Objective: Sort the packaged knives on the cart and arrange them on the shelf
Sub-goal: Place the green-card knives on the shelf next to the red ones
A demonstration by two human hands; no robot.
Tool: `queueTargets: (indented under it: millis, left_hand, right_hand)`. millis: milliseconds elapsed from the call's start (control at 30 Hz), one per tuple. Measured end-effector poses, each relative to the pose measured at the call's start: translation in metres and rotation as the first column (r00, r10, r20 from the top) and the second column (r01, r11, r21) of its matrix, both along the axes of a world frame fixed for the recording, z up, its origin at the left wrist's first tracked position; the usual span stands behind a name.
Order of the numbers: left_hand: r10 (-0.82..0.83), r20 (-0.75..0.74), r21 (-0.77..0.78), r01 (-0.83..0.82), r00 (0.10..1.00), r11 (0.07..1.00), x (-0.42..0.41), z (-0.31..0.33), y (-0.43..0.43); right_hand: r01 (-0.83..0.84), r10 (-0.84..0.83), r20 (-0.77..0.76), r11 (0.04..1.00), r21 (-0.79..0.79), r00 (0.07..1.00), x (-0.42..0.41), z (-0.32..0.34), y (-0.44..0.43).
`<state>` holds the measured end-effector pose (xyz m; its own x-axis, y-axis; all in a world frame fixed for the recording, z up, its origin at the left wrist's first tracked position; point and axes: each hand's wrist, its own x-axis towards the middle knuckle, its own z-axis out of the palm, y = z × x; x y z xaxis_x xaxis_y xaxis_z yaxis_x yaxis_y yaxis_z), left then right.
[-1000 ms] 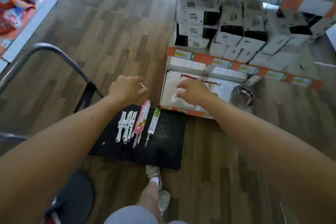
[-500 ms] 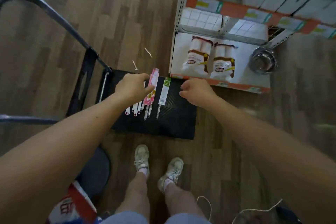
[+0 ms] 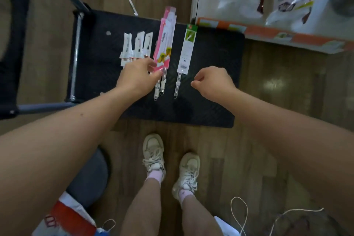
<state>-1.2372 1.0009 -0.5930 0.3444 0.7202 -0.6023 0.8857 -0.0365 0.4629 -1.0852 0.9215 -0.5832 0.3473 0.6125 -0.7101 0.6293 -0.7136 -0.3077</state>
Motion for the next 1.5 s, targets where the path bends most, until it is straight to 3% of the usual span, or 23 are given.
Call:
queueTargets:
  millis: [267, 500, 733, 1000, 1400, 1500]
  left_hand:
    - [-0.033, -0.068, -0.039, 0.03, 0.997, 0.999, 0.006, -0.177, -0.018]
    - [0.044, -0.065, 0.117, -0.037, 0.997, 0.992, 0.014, -0.242, -0.024]
    - [-0.172, -0.29, 0.184, 0.232, 0.941, 0.955, 0.032, -0.245, -0.013]
    - [-0.179, -0.347, 0.224, 0.267, 0.921, 0.937, 0.042, -0.245, -0.019]
    - [0.06, -0.27, 0.26, 0.012, 0.961, 0.966, 0.052, -0.24, -0.036]
    - [0.193, -0.202, 0.206, -0.151, 0.96, 0.967, 0.053, -0.248, -0.041]
  right_hand:
    - [0.102, -0.102, 0.008, 0.995, -0.001, 0.995, -0.012, -0.177, -0.005]
    - [0.285, -0.288, 0.039, 0.956, 0.066, 0.957, -0.029, -0.258, 0.012]
    - [0.383, -0.385, 0.007, 0.92, 0.085, 0.923, -0.025, -0.271, 0.015]
    - [0.312, -0.315, 0.033, 0.947, 0.083, 0.948, -0.005, -0.264, -0.006]
    - [0.43, -0.42, -0.187, 0.903, 0.016, 0.888, 0.004, -0.257, -0.028]
    - [0.438, -0.424, -0.207, 0.899, 0.025, 0.882, 0.006, -0.257, -0.03]
